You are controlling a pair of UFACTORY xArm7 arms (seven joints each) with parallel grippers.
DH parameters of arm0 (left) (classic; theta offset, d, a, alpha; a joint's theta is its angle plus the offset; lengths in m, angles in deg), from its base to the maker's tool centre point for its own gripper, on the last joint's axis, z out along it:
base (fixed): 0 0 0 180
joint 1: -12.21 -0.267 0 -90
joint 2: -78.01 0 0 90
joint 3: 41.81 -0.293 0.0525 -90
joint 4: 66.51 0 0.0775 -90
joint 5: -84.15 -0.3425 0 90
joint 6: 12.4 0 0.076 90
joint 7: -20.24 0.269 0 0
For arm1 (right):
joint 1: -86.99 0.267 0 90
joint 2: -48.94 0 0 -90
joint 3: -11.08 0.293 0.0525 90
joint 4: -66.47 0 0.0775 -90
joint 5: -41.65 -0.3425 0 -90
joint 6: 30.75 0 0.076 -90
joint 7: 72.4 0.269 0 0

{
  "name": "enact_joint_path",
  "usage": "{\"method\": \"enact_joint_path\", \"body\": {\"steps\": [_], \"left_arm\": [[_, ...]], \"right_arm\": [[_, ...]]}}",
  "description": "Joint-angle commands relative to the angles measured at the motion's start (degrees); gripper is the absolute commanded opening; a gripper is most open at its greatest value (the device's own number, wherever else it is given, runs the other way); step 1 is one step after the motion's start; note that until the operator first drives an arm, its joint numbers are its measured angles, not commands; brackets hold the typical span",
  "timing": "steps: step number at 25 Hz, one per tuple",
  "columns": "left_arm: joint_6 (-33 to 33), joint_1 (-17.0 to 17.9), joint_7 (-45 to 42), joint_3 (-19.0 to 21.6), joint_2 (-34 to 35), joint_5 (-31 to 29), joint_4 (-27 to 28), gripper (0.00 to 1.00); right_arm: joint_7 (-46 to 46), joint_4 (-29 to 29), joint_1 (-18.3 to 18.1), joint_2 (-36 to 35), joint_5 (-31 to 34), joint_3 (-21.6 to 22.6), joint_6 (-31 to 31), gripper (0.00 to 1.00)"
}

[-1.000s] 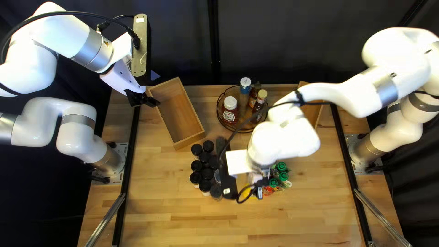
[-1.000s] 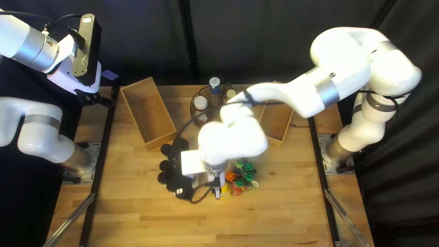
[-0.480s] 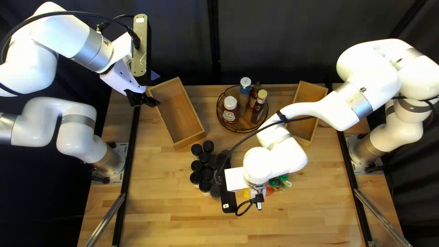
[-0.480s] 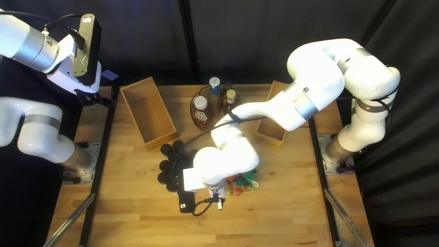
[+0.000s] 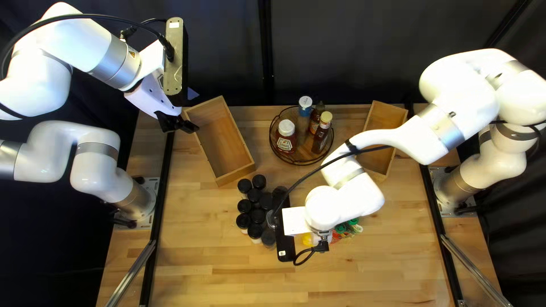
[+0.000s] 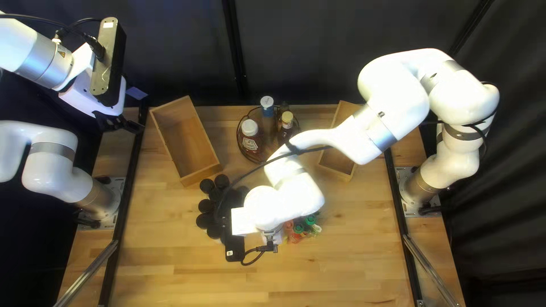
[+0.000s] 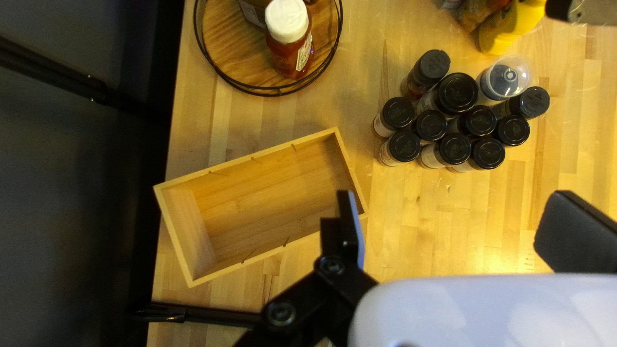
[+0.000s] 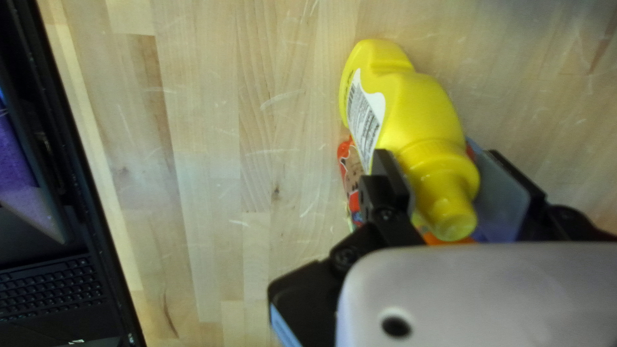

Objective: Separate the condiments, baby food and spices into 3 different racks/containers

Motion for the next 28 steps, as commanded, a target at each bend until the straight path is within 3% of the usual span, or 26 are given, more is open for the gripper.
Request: {"method": "enact_joint_path", "body": {"steps": [1, 16, 21, 28], "left_arm": [[0.00, 0.00, 0.00, 0.00, 0.00, 0.00, 0.00, 1.00], [0.00, 0.00, 0.00, 0.00, 0.00, 0.00, 0.00, 1.00], [0.00, 0.00, 0.00, 0.00, 0.00, 0.00, 0.00, 1.00], [0.00, 0.00, 0.00, 0.00, 0.00, 0.00, 0.00, 1.00]], "right_arm": [[-6.28, -0.87, -3.35, -7.12, -4.92, -0.41, 0.46, 0.00], [-21.72, 9.27, -11.80, -8.01, -2.89, -7.80, 9.14, 0.00], [-24.57, 8.26, -13.86, -7.07, -0.98, -9.75, 8.34, 0.00], [-28.27, 1.85, -15.34, -8.25, 3.23, -11.15, 2.50, 0.00]]}}
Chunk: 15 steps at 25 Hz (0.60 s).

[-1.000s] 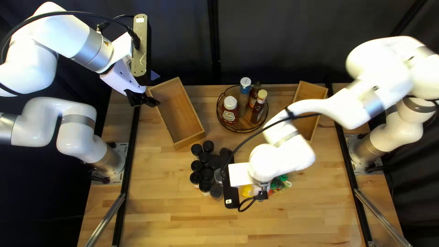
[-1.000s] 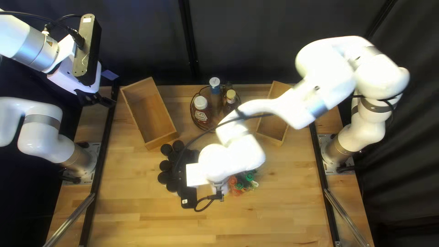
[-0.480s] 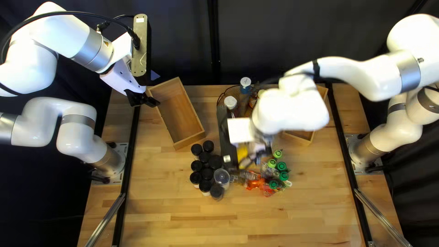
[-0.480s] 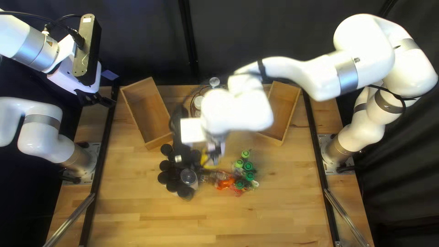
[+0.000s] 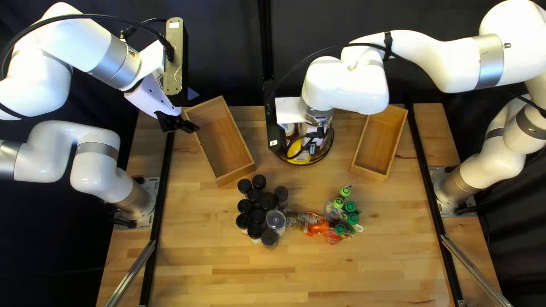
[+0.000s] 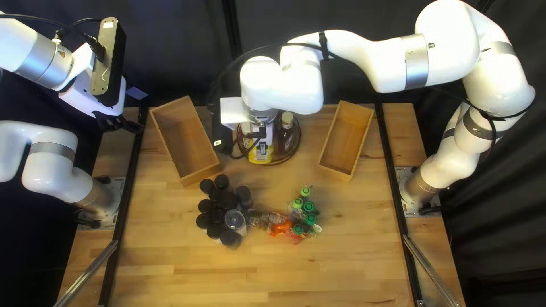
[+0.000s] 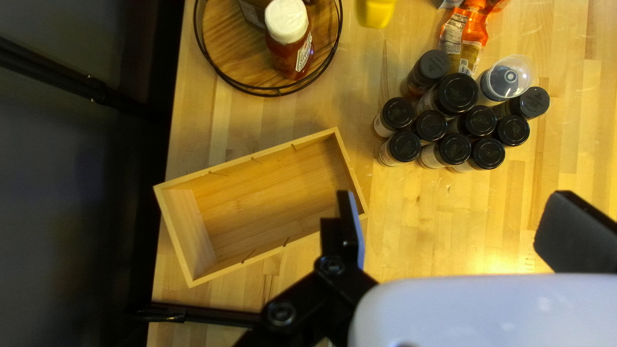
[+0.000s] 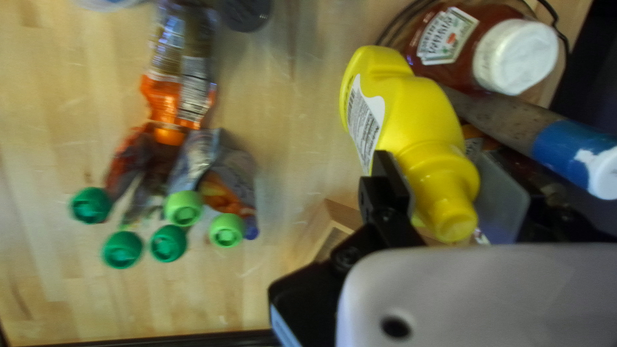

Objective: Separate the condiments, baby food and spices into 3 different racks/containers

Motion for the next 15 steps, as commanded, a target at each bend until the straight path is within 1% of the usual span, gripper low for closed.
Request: {"method": "enact_joint_path", "body": {"steps": [1, 7, 10, 15], "left_arm": [[0.00, 0.00, 0.00, 0.00, 0.00, 0.00, 0.00, 1.00], [0.00, 0.00, 0.00, 0.00, 0.00, 0.00, 0.00, 1.00], [0.00, 0.00, 0.00, 0.00, 0.00, 0.00, 0.00, 1.00], [0.00, 0.00, 0.00, 0.00, 0.00, 0.00, 0.00, 1.00]], "right_arm": [[-1.03, -2.66, -0.39, -0.15, 3.15, -0.60, -2.62, 0.00], [2.86, -4.44, 1.21, 1.69, 10.83, -0.66, -4.07, 0.00], [4.39, -5.15, 1.77, 2.10, 12.85, -0.63, -3.94, 0.00], [5.71, -6.16, 2.52, 3.13, 14.23, -0.38, -4.38, 0.00]]}}
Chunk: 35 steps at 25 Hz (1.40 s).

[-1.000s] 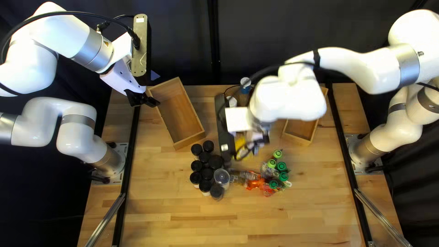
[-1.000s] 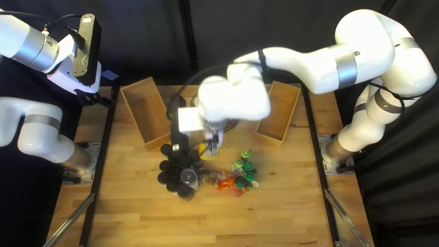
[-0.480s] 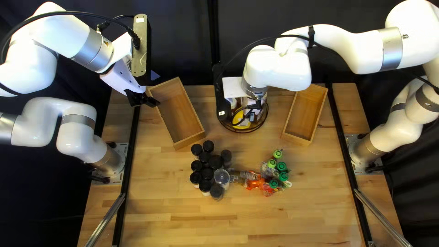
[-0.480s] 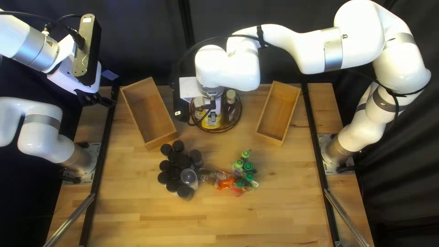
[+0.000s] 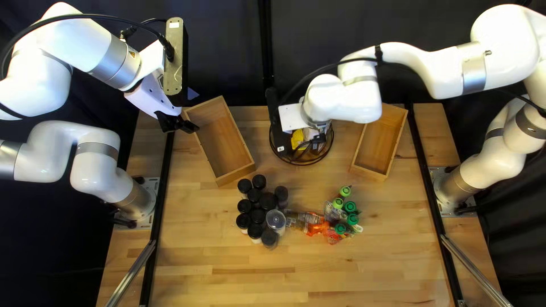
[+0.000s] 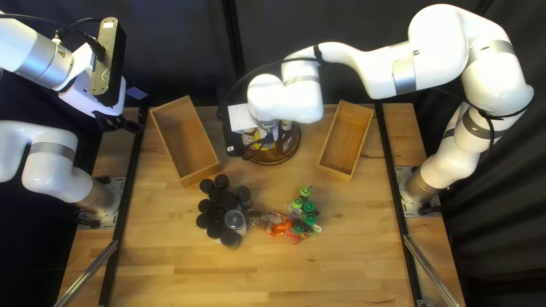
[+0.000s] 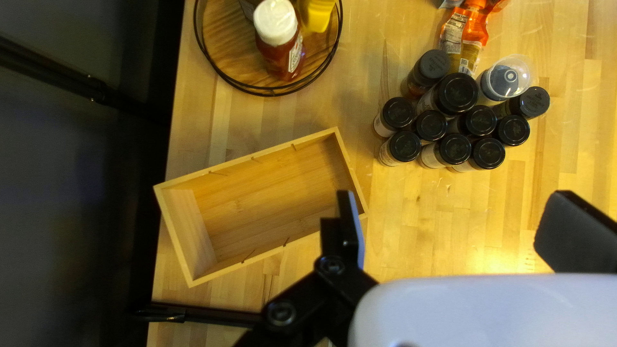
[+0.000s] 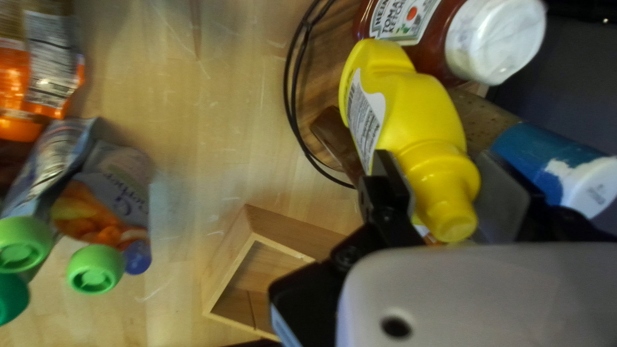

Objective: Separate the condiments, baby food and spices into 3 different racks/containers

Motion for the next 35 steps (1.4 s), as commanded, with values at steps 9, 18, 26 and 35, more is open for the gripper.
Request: {"method": "enact_joint_path", "body": {"steps": [9, 18, 26, 35], "left_arm": [[0.00, 0.00, 0.00, 0.00, 0.00, 0.00, 0.00, 1.00], [0.00, 0.00, 0.00, 0.00, 0.00, 0.00, 0.00, 1.00], [0.00, 0.00, 0.00, 0.00, 0.00, 0.00, 0.00, 1.00], [0.00, 0.00, 0.00, 0.00, 0.00, 0.00, 0.00, 1.00]], "right_arm": [[-0.84, -0.62, 0.16, 2.90, -0.09, 0.21, -1.44, 0.00], [-3.90, -0.05, -0.67, 4.42, -2.41, 0.38, -1.86, 0.37], [-6.57, 0.25, -1.32, 4.03, -4.64, 0.80, -1.52, 0.75], [-23.79, -4.80, -4.17, -8.84, -26.76, 1.01, -3.18, 1.00]]}}
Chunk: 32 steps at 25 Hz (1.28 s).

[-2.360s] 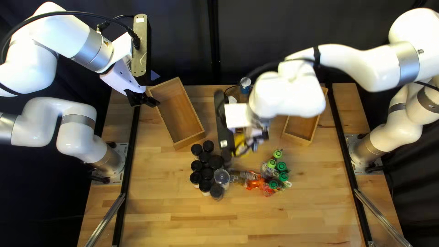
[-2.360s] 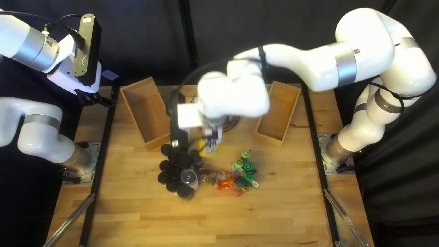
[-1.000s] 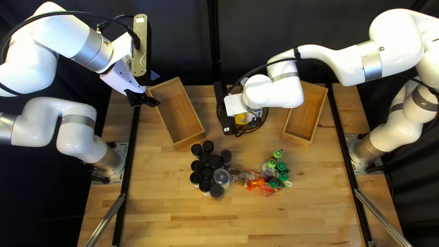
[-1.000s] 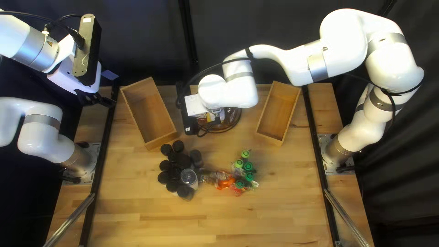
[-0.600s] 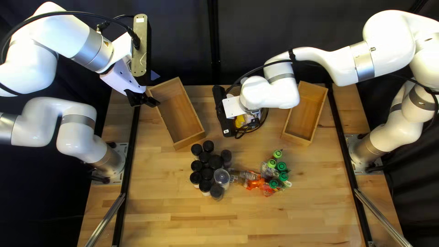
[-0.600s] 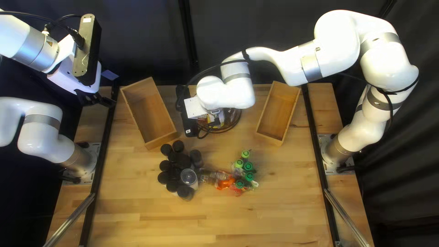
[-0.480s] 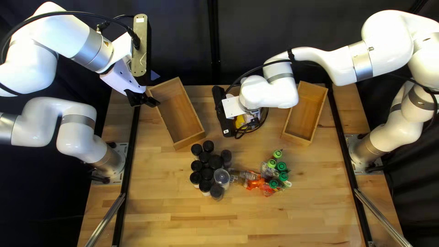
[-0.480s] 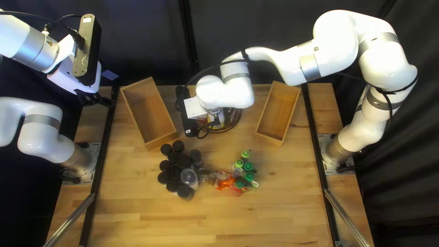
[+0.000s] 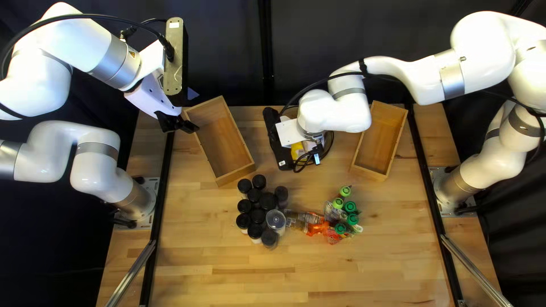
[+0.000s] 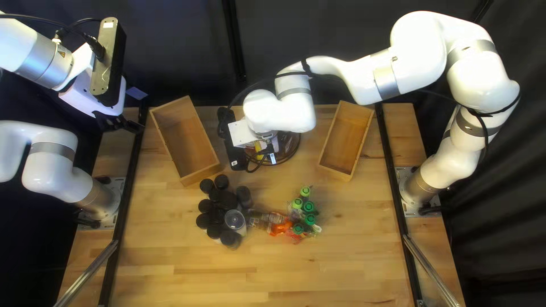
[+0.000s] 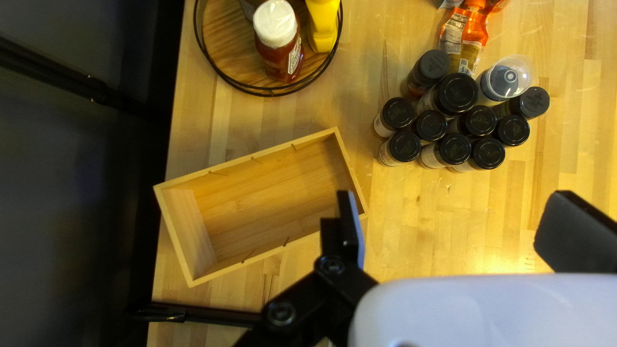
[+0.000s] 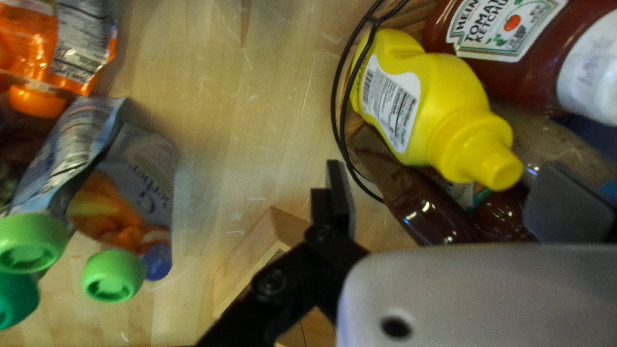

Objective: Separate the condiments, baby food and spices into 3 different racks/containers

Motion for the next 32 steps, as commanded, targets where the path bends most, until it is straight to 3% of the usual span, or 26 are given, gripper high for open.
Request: {"method": "enact_joint_path", "body": {"steps": [1, 4, 9, 13, 17, 20, 32], "left_arm": [[0.00, 0.00, 0.00, 0.00, 0.00, 0.00, 0.00, 1.00], [0.00, 0.00, 0.00, 0.00, 0.00, 0.00, 0.00, 1.00], [0.00, 0.00, 0.00, 0.00, 0.00, 0.00, 0.00, 1.00], [0.00, 0.00, 0.00, 0.00, 0.00, 0.00, 0.00, 1.00], [0.00, 0.00, 0.00, 0.00, 0.00, 0.00, 0.00, 1.00], [0.00, 0.00, 0.00, 0.00, 0.00, 0.00, 0.00, 1.00], [0.00, 0.00, 0.00, 0.00, 0.00, 0.00, 0.00, 1.00]], "right_arm": [[-11.61, -4.47, -1.94, -8.23, -16.08, -1.04, -1.72, 1.00], [-11.06, -7.34, -1.04, -11.50, -22.29, -1.07, -2.20, 1.00], [-0.01, -13.93, -0.30, -18.52, -25.01, 0.47, -4.30, 1.00], [15.25, -17.32, -0.60, -21.92, -23.19, 4.33, -5.89, 1.00], [33.36, -17.52, -2.26, -20.22, -16.78, 9.97, -6.78, 1.00], [41.17, -18.68, -3.02, -19.26, -14.17, 11.52, -7.81, 1.00], [51.73, -26.56, -4.35, -20.40, -14.47, 11.88, -14.52, 1.00]]}}
